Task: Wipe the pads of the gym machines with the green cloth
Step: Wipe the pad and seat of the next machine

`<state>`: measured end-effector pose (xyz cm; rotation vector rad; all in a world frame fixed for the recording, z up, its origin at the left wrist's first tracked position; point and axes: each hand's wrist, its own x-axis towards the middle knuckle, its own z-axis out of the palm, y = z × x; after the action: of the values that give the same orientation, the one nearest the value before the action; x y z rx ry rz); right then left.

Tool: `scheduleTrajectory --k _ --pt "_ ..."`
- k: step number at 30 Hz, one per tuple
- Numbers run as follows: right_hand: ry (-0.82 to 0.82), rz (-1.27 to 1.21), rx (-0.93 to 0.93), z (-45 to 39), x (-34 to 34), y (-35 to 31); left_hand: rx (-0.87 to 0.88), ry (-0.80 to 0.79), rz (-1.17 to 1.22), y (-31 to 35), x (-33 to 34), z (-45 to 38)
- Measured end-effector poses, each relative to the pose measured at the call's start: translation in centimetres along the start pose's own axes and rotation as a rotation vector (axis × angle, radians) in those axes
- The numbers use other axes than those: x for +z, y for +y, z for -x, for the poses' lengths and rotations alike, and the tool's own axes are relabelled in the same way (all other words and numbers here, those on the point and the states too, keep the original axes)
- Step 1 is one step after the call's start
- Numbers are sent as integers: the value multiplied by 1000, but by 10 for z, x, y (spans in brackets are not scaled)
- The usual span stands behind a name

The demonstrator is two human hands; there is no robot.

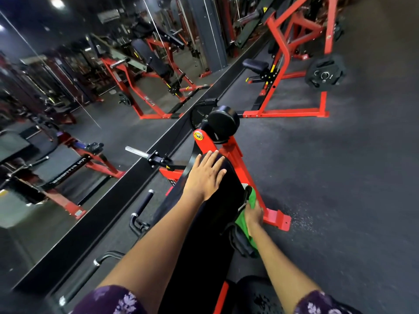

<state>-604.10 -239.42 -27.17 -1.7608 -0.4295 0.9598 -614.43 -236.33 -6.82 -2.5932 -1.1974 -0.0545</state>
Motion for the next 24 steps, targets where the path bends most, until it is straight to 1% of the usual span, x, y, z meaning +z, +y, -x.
scheduleTrajectory --k 1,3,4,6,8,9,11,13,14,16,18,20,21,22,24 --pt "10 -1 -31 -1 1 -7 -3 -2 -3 -1 0 -1" --pt "32 -44 -165 17 4 -15 -2 -2 -4 -2 -1 -1" --pt "32 -66 -236 32 5 -12 -3 -1 1 -2 0 -1" --pt "8 -48 -302 63 6 5 -7 0 21 -3 0 -1" --pt "4 -15 -263 74 6 29 -11 -4 21 -3 0 -1" --pt "6 -46 -186 71 4 35 -13 -6 19 -2 1 -1" --pt "4 -173 -10 51 1 30 -14 -1 28 -1 0 -1" --pt "17 -224 51 32 2 18 -13 9 37 -1 0 0" --pt "23 -208 34 27 3 14 -12 10 36 -2 0 0" --pt "47 -150 -76 32 4 10 -14 12 35 -3 1 -1" --pt "64 -83 -206 53 10 18 -20 16 38 -5 2 -2" --pt "30 -74 -276 78 16 38 -24 17 51 -6 3 -2" --pt "6 -94 -270 82 18 50 -24 14 57 -7 3 -2" --pt "-8 -131 -224 78 16 57 -26 11 64 -5 4 -1" --pt "-2 -222 -56 50 11 51 -25 15 60 -3 3 -1"
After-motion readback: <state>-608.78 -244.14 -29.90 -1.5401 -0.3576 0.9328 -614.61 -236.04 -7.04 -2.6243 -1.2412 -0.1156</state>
